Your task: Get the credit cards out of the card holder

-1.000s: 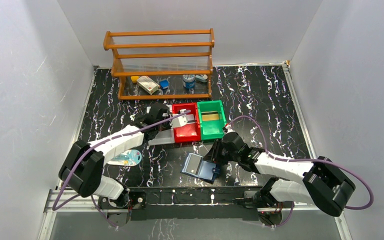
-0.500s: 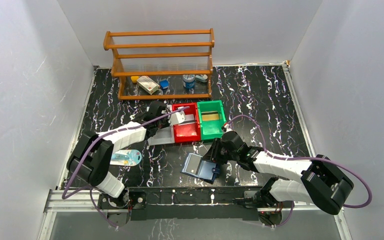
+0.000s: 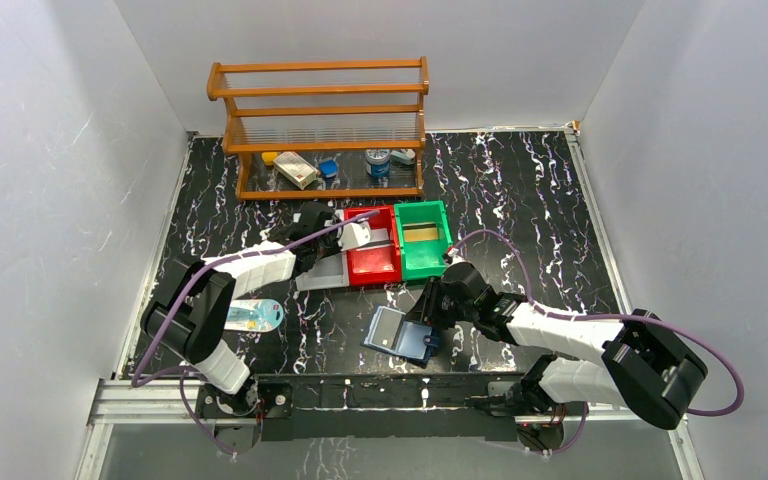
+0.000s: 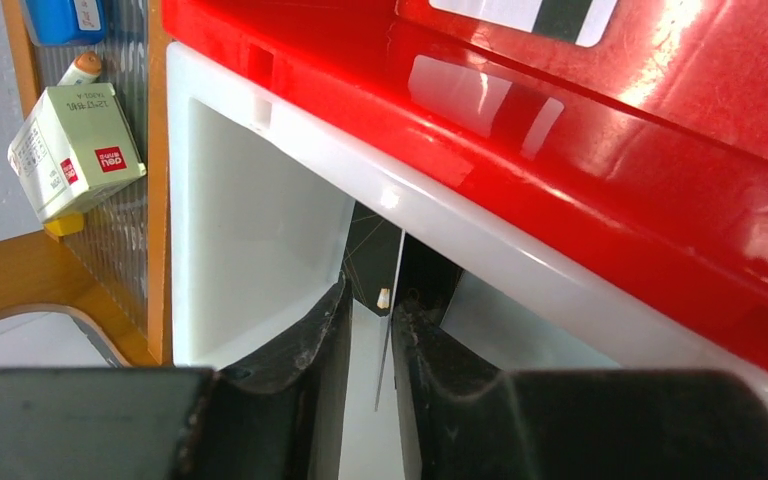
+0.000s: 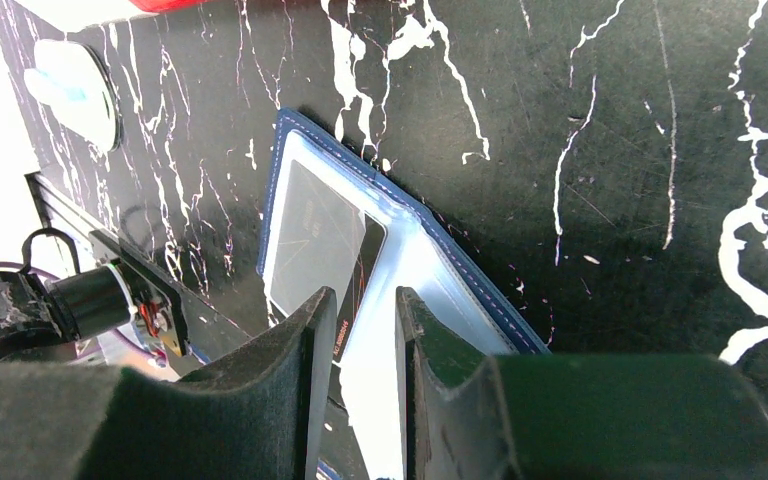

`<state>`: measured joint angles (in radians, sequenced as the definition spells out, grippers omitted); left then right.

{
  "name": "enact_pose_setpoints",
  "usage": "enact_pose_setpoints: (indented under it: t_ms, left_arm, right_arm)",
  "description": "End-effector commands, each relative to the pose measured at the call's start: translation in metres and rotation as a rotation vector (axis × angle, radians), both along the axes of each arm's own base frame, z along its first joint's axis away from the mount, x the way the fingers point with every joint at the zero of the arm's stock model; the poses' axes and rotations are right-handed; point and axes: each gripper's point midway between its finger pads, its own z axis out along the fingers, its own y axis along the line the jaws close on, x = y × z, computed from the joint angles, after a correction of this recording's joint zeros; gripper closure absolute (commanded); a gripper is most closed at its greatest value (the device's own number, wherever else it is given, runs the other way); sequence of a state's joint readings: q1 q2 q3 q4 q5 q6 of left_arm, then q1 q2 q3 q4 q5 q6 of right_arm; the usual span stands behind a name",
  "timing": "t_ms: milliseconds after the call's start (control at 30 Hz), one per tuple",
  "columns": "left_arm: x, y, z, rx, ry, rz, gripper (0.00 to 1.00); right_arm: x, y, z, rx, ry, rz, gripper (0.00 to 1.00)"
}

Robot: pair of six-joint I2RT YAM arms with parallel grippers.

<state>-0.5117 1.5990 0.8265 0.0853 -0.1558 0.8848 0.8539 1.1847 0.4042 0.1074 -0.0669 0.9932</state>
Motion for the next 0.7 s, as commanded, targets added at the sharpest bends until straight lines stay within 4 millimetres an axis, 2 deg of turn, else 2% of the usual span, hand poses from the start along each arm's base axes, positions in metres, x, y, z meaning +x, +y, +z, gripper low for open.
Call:
enact_pose_setpoints:
  t_ms: [0, 167, 333, 667]
  left_arm:
    - [0.004, -0.002, 0.003, -0.030, -0.015, -0.001, 0.78]
    - [0.001, 0.001, -0.004, -0.027, 0.013, 0.007, 0.76]
    - [-0.001, 0.009, -0.013, 0.002, 0.038, 0.029, 0.69]
    - [0.003, 0.014, -0.016, 0.007, 0.036, 0.058, 0.62]
  right_arm:
    - [0.009, 0.012, 0.022, 0.048, -0.051, 0.013, 0.63]
    - [0.009, 0.011, 0.021, 0.045, -0.048, 0.013, 0.63]
    - [0.009, 0.012, 0.021, 0.046, -0.049, 0.016, 0.63]
    - [0.006, 0.012, 0.023, 0.050, -0.044, 0.026, 0.63]
